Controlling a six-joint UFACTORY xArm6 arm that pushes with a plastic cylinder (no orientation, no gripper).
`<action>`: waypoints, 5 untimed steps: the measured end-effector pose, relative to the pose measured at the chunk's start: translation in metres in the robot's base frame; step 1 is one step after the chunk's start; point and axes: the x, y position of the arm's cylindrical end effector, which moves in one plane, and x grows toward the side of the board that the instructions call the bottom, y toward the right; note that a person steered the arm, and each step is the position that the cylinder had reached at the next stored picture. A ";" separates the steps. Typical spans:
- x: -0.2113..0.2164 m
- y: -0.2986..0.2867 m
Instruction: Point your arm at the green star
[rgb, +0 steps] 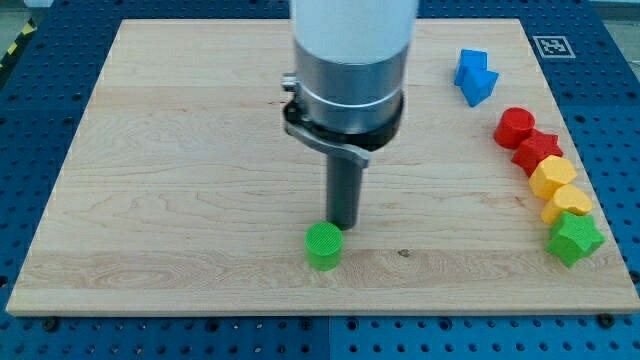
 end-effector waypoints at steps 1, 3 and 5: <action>0.000 0.033; 0.029 0.080; 0.031 0.082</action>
